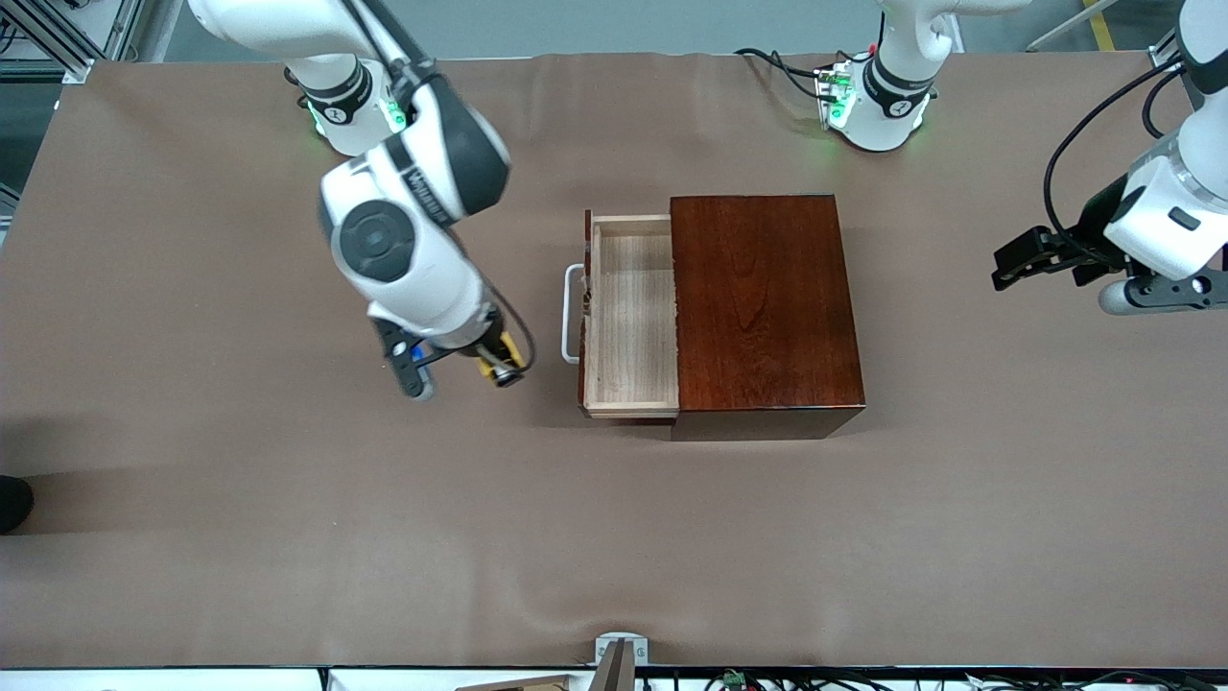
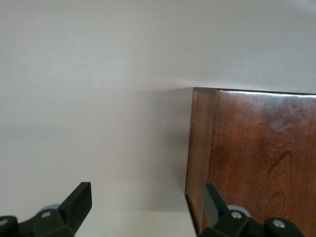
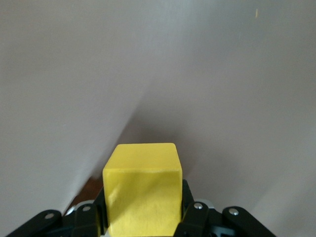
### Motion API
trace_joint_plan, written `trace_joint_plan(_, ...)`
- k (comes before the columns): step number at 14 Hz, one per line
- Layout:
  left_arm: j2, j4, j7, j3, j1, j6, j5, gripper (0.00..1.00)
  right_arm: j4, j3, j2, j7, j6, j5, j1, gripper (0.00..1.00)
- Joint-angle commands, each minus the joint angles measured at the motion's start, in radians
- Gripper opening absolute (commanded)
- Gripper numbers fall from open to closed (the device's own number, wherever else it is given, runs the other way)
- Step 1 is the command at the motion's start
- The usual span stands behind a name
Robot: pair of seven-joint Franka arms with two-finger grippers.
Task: Open drawer, take yellow block, close drawer
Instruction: 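Lift the yellow cube out of the drawer with the right gripper, then place the cube with the right gripper while the left gripper reaches the drawer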
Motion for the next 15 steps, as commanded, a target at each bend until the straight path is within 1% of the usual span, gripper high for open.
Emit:
trace_joint_plan(1,-0.019,0.015,-0.067,-0.088,0.001,-0.013,-0.019,1.00,-0.195,0.018,-0.138,-0.261,0.007,0.000,-0.112,0.00)
trace_joint_plan(5,-0.007,0.023,-0.278,-0.272,-0.001,-0.018,-0.017,1.00,-0.208,0.017,-0.132,-0.499,-0.031,0.000,-0.202,0.00)
trace_joint_plan(8,0.003,0.017,-0.330,-0.416,-0.011,-0.016,-0.011,1.00,-0.208,0.017,-0.108,-0.776,-0.039,0.000,-0.308,0.00)
trace_joint_plan(10,0.053,0.028,-0.338,-0.516,-0.036,0.034,-0.002,1.00,-0.200,0.015,-0.062,-0.945,-0.024,-0.006,-0.382,0.00)
trace_joint_plan(11,0.090,0.037,-0.327,-0.552,-0.071,0.098,0.015,1.00,-0.194,0.015,-0.036,-1.019,0.001,-0.010,-0.403,0.00)
trace_joint_plan(12,0.134,0.044,-0.323,-0.565,-0.120,0.155,0.060,1.00,-0.193,0.015,-0.013,-1.074,0.038,-0.015,-0.417,0.00)
trace_joint_plan(13,0.183,0.058,-0.309,-0.565,-0.178,0.175,0.105,1.00,-0.190,0.015,0.012,-1.120,0.071,-0.020,-0.433,0.00)
trace_joint_plan(15,0.298,0.154,-0.196,-0.562,-0.270,0.181,0.179,1.00,-0.190,0.015,0.061,-1.215,0.149,-0.021,-0.465,0.00)
